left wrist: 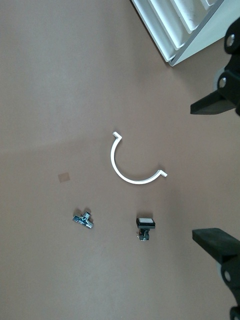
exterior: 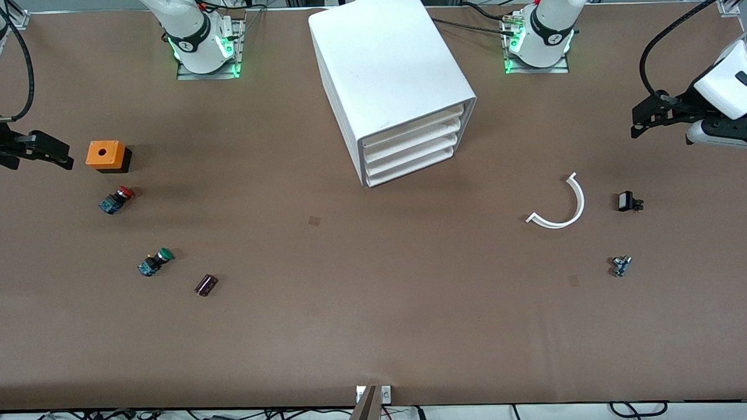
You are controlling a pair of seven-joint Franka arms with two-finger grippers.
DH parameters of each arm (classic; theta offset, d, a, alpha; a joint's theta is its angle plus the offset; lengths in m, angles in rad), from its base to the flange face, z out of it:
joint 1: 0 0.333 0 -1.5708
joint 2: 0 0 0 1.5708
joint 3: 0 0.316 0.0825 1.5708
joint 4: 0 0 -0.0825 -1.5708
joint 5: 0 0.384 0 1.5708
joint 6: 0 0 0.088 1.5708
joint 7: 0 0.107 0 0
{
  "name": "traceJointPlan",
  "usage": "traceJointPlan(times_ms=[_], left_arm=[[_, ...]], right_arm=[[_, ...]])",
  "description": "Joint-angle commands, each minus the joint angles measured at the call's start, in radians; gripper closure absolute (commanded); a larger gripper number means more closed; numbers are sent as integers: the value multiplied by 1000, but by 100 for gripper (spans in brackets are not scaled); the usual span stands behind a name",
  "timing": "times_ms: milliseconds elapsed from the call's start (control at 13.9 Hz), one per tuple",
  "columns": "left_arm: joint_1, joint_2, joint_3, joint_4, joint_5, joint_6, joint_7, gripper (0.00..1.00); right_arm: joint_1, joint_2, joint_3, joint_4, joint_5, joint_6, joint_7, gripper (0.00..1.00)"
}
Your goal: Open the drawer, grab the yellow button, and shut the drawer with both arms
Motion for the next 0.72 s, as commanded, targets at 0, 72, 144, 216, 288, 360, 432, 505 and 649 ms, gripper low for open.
traceJointPlan(times_ms=[0, 72, 144, 216, 288, 360, 432, 505, 649], left_arm=[[4, 0, -2, 15, -3, -21, 5, 0], [7, 1, -2, 17, -3, -20, 5, 0], [7, 1, -2, 15, -3, -20, 5, 0], [7, 1, -2, 15, -3, -20, 5, 0], [7, 1, -2, 15, -3, -20, 5, 0], [4, 1, -3, 15, -3, -20, 4, 0], [3, 6, -2, 20, -7, -20, 2, 0], [9, 26, -2, 44, -10, -24, 10, 0], [9, 53, -2, 81, -17, -75, 11, 0]], right_arm=[[5, -8, -3, -10, -1, -4, -11, 0], [5, -8, -3, -10, -1, -4, -11, 0], [5, -8, -3, -10, -1, -4, -11, 0], [5, -3, -3, -9, -1, -4, -11, 0], [5, -2, -3, -9, -1, -4, -11, 0], [5, -2, -3, -9, -1, -2, -11, 0], [5, 4, -3, -7, 2, 2, -11, 0], [7, 14, -2, -6, 20, 2, -11, 0], [37, 46, -2, 1, 78, 7, -11, 0]])
